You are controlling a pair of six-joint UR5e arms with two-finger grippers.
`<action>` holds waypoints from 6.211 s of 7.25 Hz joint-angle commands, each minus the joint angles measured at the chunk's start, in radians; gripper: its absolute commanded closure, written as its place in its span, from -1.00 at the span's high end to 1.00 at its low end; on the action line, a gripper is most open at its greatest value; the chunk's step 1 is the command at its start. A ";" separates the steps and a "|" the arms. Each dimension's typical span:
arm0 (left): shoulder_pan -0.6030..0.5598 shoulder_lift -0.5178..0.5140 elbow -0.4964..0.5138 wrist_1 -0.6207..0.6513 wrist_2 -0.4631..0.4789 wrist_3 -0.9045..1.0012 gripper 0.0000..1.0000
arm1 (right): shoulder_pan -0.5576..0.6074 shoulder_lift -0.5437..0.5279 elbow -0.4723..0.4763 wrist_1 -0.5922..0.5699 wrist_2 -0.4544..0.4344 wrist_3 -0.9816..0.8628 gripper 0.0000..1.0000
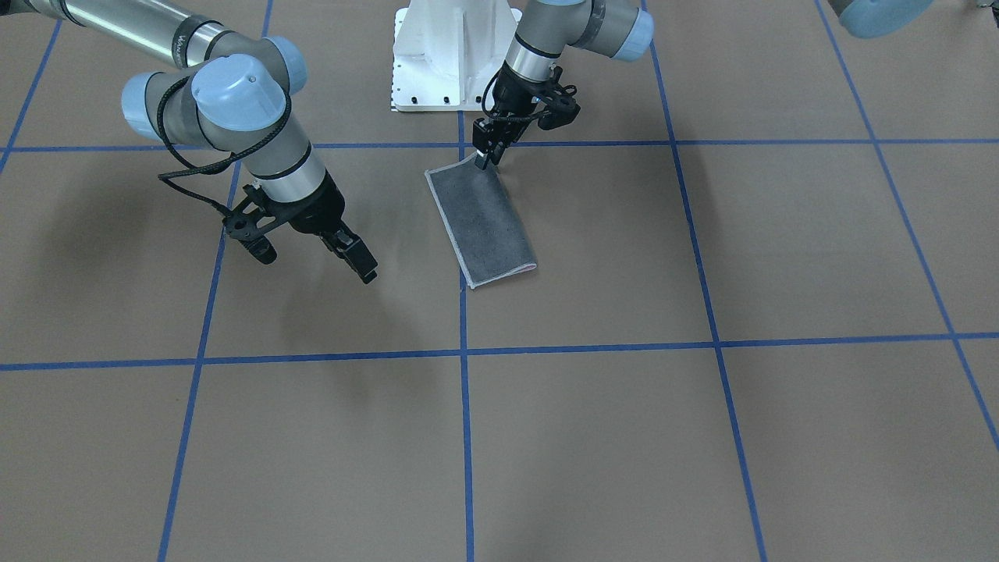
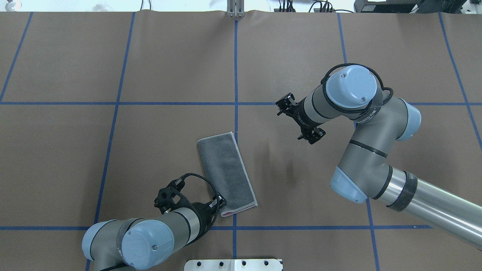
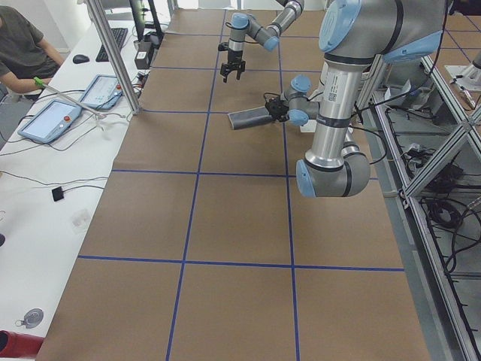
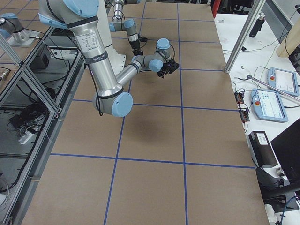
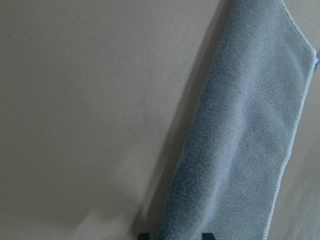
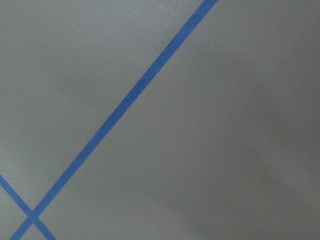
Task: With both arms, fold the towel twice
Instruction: 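Move the left gripper to the towel end nearest the robot and grasp it, then lift the near towel end and fold it away from the robot, then lay the folded end on the towel and open the left gripper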
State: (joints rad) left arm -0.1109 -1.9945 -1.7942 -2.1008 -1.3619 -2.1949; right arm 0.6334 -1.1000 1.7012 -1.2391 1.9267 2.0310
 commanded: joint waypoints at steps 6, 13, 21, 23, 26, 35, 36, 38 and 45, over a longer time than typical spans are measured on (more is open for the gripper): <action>0.011 0.006 -0.004 -0.010 0.000 -0.002 -0.92 | 0.000 0.000 0.000 0.000 -0.002 0.000 1.00; 0.010 0.118 -0.111 -0.010 -0.054 0.014 -1.00 | 0.011 0.000 0.000 -0.002 0.000 0.000 1.00; -0.117 0.008 -0.047 0.008 -0.066 0.023 -1.00 | 0.011 0.000 0.000 -0.002 0.000 0.000 1.00; -0.162 -0.064 0.037 0.005 -0.068 0.023 -1.00 | 0.011 -0.001 0.000 -0.002 0.000 0.000 1.00; -0.243 -0.105 0.059 0.005 -0.118 0.058 -1.00 | 0.011 -0.003 -0.002 -0.002 0.000 0.000 1.00; -0.349 -0.287 0.285 0.004 -0.135 0.107 -1.00 | 0.009 -0.001 -0.008 0.000 -0.002 0.000 1.00; -0.361 -0.287 0.297 0.004 -0.146 0.107 -1.00 | 0.008 -0.003 -0.008 0.000 -0.003 0.000 1.00; -0.374 -0.314 0.341 -0.001 -0.152 0.106 -1.00 | 0.002 -0.001 -0.008 0.000 -0.008 0.000 1.00; -0.415 -0.441 0.545 -0.062 -0.154 0.126 -0.70 | -0.017 -0.003 -0.014 0.000 -0.012 0.000 1.00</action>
State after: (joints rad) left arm -0.5179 -2.3991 -1.2973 -2.1551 -1.5156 -2.0701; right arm 0.6185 -1.1016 1.6896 -1.2395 1.9145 2.0310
